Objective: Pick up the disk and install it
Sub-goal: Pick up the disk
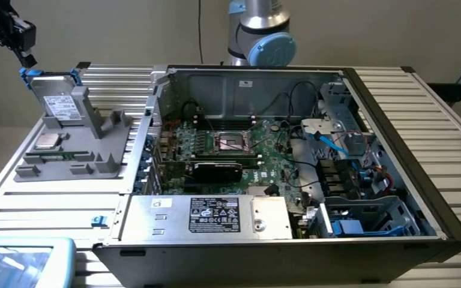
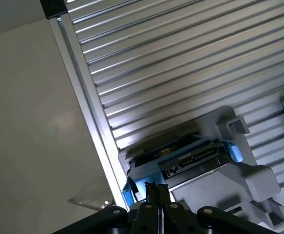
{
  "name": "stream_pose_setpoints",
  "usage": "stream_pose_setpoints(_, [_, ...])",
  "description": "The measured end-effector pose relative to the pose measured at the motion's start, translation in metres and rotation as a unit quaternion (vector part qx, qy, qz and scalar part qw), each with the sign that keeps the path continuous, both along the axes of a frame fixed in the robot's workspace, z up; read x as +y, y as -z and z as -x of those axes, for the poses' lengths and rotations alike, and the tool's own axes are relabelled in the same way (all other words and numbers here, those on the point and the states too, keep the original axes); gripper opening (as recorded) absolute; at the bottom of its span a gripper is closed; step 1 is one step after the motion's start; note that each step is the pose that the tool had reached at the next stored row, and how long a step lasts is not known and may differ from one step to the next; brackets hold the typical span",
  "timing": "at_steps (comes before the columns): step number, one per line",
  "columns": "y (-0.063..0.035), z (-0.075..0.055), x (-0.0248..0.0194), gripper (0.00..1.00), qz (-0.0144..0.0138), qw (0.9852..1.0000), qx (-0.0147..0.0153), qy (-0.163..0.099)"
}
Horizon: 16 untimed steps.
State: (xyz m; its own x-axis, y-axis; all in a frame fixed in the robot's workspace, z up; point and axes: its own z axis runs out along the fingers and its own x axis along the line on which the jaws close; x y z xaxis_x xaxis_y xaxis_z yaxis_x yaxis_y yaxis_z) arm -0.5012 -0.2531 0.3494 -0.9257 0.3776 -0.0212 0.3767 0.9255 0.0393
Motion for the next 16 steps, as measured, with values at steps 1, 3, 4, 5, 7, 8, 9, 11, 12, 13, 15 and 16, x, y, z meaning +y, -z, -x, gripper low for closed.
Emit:
stream_pose_setpoints(1, [0.0, 0.0, 0.0, 0.11, 0.0002, 1.0, 0.0, 0.006])
stream_pose_setpoints(3, [0.0, 0.0, 0.0, 0.11, 0.0007, 0.9998, 0.0, 0.019])
stream_pose_setpoints(4, [0.0, 0.0, 0.0, 0.11, 0.001, 0.9997, 0.0, 0.025])
stream_pose_setpoints(5, [0.0, 0.0, 0.0, 0.11, 0.0013, 0.9995, 0.0, 0.032])
stream_pose_setpoints(7, [-0.0001, 0.0, 0.0, 0.11, 0.0019, 0.999, 0.0001, 0.044])
stream_pose_setpoints(8, [0.0, 0.0, 0.0, 0.11, 0.002, 0.9987, 0.0, 0.05])
stream_pose_setpoints(9, [0.0, 0.0, 0.0, 0.11, 0.0021, 0.9984, 0.0, 0.057])
stream_pose_setpoints(11, [0.0, 0.0, 0.0, 0.11, 0.0022, 0.9975, 0.0, 0.07])
stream_pose_setpoints(12, [0.0, 0.0, 0.0, 0.11, 0.0023, 0.997, 0.0001, 0.077])
stream_pose_setpoints(13, [0.0, 0.0, 0.0, 0.11, 0.0022, 0.9965, 0.0001, 0.084])
stream_pose_setpoints(15, [0.0, 0.0, 0.0, 0.11, 0.0023, 0.9952, 0.0005, 0.098])
stream_pose_setpoints(16, [0.0, 0.0, 0.0, 0.11, 0.0023, 0.9945, 0.0009, 0.105])
